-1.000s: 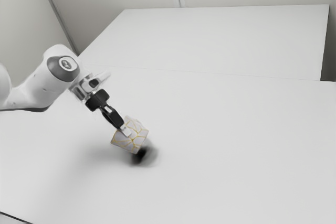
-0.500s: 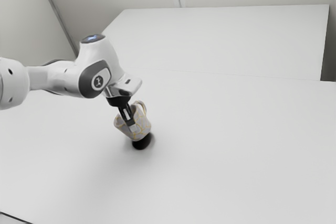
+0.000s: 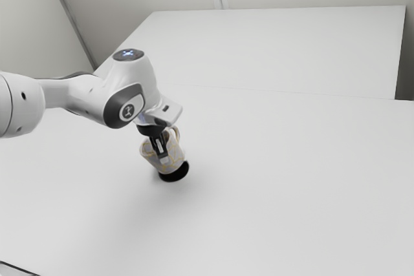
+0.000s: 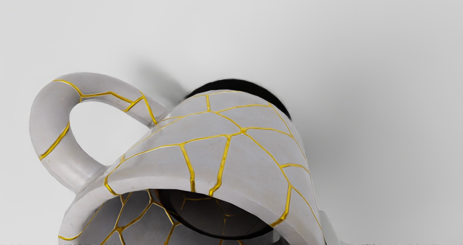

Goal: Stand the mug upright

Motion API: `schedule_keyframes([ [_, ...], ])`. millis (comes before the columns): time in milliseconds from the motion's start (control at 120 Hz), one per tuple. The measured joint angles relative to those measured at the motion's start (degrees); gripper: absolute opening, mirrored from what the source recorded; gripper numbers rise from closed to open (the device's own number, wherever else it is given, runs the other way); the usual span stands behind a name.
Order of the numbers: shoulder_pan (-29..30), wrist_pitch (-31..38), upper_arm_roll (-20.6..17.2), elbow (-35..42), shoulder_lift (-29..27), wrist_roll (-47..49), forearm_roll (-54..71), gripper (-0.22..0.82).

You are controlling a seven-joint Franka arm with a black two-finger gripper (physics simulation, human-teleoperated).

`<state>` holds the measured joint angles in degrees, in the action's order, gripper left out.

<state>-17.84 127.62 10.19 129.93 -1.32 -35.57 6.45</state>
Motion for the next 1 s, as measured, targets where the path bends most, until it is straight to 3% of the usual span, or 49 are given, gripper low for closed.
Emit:
schedule_keyframes([
  [175,-0.37,-1.13,0.03,-0.13,-0.04,0.44,0.31,0.27],
  [350,-0.66,-1.54,0.24,-0.47,-1.01,2.13,-0.15,0.46],
  [642,-0.34,-3.26,1.08,-4.07,-5.99,11.03,-5.35,0.57],
  [817,0.39,-9.06,0.35,-13.15,-5.71,17.18,-6.11,0.59],
  [842,1.16,-10.54,-0.52,-15.64,-5.36,17.96,-6.16,0.59],
  [950,11.63,-17.05,-10.84,-24.97,-3.74,20.9,-6.24,0.6],
  [1000,14.04,-20.23,-13.19,-29.61,-1.92,22.0,-6.23,0.6],
])
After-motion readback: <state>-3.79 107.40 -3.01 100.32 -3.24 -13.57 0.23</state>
